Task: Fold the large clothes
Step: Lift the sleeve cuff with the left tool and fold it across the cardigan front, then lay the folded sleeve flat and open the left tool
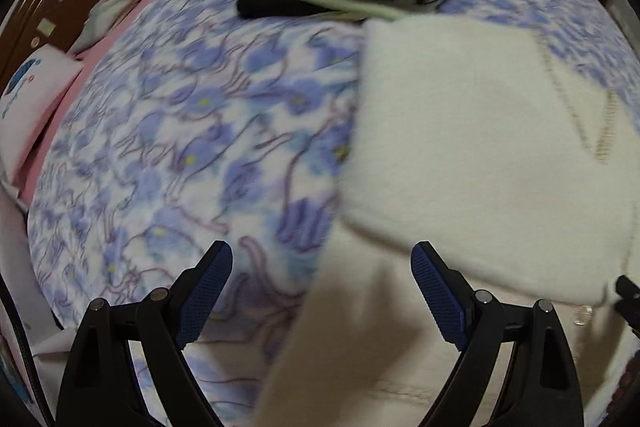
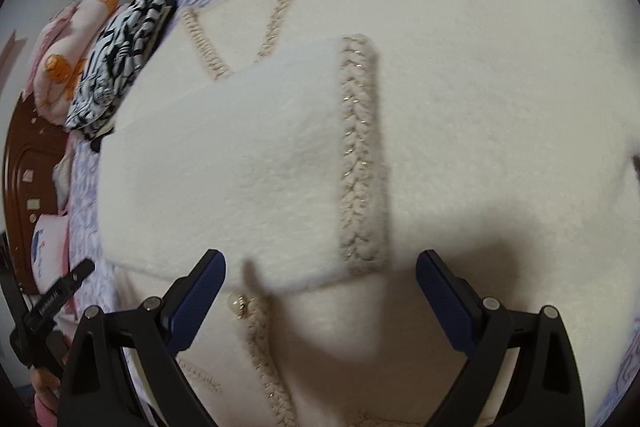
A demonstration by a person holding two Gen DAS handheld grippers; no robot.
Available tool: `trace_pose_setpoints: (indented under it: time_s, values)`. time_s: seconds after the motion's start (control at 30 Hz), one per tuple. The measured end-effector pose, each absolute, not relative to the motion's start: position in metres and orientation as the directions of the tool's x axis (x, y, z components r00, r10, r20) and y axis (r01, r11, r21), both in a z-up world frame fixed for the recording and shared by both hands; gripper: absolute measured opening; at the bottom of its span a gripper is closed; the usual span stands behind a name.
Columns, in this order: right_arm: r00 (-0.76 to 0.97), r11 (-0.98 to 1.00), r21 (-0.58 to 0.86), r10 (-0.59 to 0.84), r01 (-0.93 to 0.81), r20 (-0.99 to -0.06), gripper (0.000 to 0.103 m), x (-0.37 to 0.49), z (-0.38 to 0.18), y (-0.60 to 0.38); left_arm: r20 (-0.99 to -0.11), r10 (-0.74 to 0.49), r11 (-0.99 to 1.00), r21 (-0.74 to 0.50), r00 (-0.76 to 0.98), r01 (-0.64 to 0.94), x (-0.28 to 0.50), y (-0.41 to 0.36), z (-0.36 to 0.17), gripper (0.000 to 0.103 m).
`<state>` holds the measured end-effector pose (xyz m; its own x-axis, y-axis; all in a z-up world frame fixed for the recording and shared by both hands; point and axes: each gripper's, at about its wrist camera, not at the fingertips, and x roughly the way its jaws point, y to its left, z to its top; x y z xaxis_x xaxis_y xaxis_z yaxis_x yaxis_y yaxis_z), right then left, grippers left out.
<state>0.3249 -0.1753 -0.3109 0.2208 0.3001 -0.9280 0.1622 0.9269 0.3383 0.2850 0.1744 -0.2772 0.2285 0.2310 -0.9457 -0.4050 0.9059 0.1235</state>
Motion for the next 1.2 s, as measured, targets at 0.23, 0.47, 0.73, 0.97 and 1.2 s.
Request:
trace_pose_setpoints:
  time_s: [0.23, 0.47, 0.73, 0.97, 1.2]
  values:
    - [0.209, 0.946, 0.226, 0.178, 0.233, -0.962, 0.096, 0.317, -0.307, -0.175, -0.953, 0.215, 0.904, 0.111, 0.215, -0.412, 0.284, 0.194, -0.306, 0.09]
    - [0.192, 0.919, 0.241, 0.188, 0.311, -0.963, 0.094, 0.317, -0.312, -0.177, -0.951, 0.165, 0.937, 0.069, 0.262, -0.342, 0.3, 0.194, -0.325, 0.085]
    - [0.25, 0.882, 0.289, 0.204, 0.373, -0.946, 0.015, 0.339, -0.306, -0.178, -0.95, 0.092, 0.941, -0.015, 0.298, -0.338, 0.31, 0.203, -0.332, 0.078]
    - [0.327, 0.852, 0.345, 0.221, 0.394, -0.919, 0.014, 0.34, -0.285, -0.196, -0.947, 0.044, 0.948, -0.06, 0.318, -0.311, 0.318, 0.198, -0.33, 0.035]
    - [0.307, 0.895, 0.238, 0.122, 0.378, -0.944, 0.013, 0.348, -0.272, -0.208, -0.944, -0.003, 0.904, -0.143, 0.329, -0.403, 0.315, 0.205, -0.33, 0.014]
